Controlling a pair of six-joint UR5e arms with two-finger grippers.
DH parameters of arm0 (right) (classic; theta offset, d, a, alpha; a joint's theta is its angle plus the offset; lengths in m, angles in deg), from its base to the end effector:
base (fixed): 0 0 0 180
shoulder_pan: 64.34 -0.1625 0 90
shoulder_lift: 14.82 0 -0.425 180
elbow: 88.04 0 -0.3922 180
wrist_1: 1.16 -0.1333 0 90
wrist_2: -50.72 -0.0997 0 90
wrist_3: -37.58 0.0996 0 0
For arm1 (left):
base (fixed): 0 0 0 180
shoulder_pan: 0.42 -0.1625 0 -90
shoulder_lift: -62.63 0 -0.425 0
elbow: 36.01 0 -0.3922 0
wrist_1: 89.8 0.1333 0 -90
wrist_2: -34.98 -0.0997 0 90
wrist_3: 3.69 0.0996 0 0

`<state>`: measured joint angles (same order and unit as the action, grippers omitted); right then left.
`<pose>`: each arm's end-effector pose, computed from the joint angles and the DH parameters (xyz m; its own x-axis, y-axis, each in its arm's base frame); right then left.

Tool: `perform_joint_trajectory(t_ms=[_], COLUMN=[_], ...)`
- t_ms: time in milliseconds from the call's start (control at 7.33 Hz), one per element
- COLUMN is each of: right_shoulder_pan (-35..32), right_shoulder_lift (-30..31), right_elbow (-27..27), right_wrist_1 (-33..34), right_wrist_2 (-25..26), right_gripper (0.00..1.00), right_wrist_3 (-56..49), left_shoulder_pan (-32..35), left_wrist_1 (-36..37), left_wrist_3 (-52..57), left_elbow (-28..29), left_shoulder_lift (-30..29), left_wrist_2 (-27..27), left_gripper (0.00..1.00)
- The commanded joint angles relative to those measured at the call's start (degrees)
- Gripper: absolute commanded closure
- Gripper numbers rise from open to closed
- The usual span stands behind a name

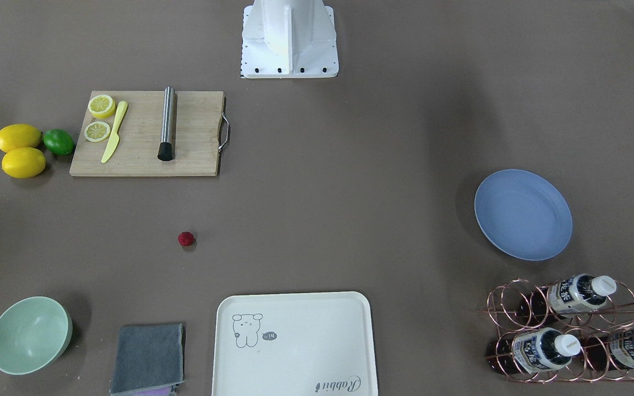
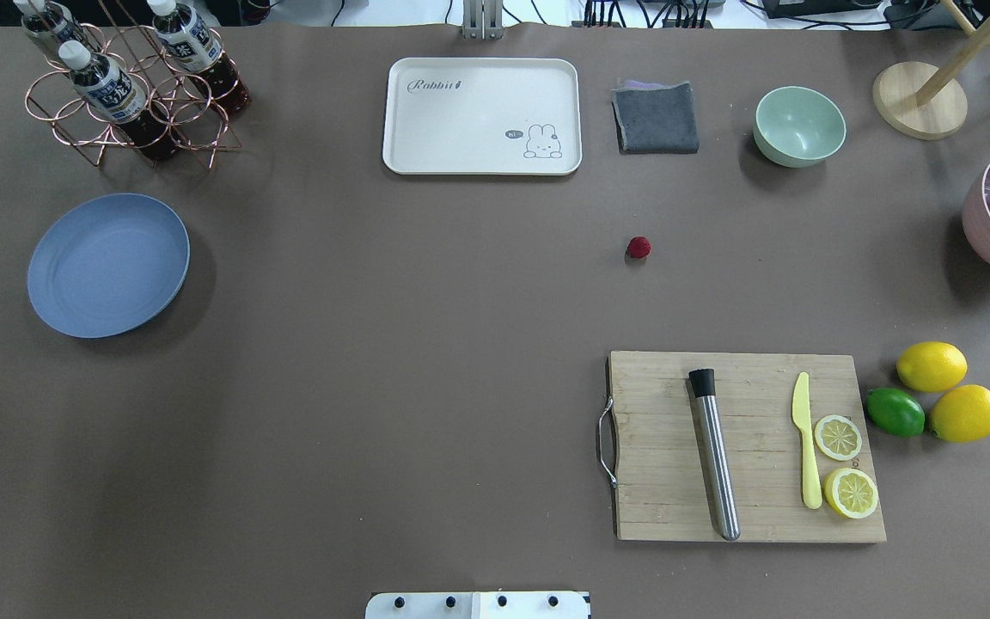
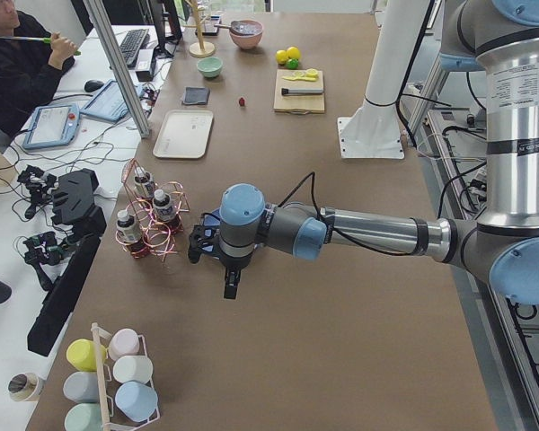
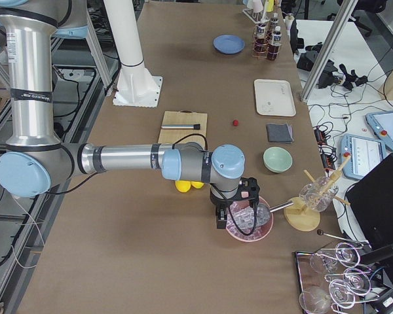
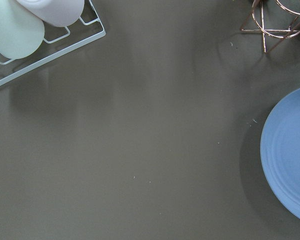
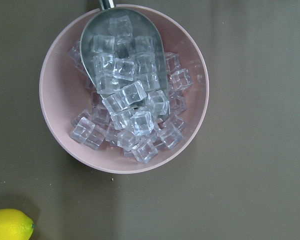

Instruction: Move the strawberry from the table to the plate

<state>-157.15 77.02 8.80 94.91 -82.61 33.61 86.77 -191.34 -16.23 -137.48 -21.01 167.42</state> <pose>0.0882 -0.4716 0.6274 0.7276 -0.0208 0.6857 0.0014 0.9996 0.0289 -0.0435 -0.4628 0.5918 0.7205 0.0161 -0.6933 0.1121 0.9839 0.1393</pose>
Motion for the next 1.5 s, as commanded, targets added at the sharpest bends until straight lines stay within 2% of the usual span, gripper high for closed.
perform_joint_trajectory(t_ms=[0, 1364], right_shoulder_pan=[0.0, -0.3], right_shoulder_lift=[0.0, -0.7], right_elbow=[-0.2, -0.2], right_wrist_1=[0.0, 0.0], right_wrist_2=[0.1, 0.2], right_gripper=[0.00, 0.00], right_wrist_3=[0.0, 0.1], left_shoulder_pan=[0.1, -1.1], left_wrist_1=[-0.2, -2.5], left_wrist_3=[0.1, -0.8], left_elbow=[-0.2, 1.8], left_shoulder_lift=[0.1, -1.4], left_wrist_2=[-0.4, -0.3], left_gripper=[0.02, 0.02])
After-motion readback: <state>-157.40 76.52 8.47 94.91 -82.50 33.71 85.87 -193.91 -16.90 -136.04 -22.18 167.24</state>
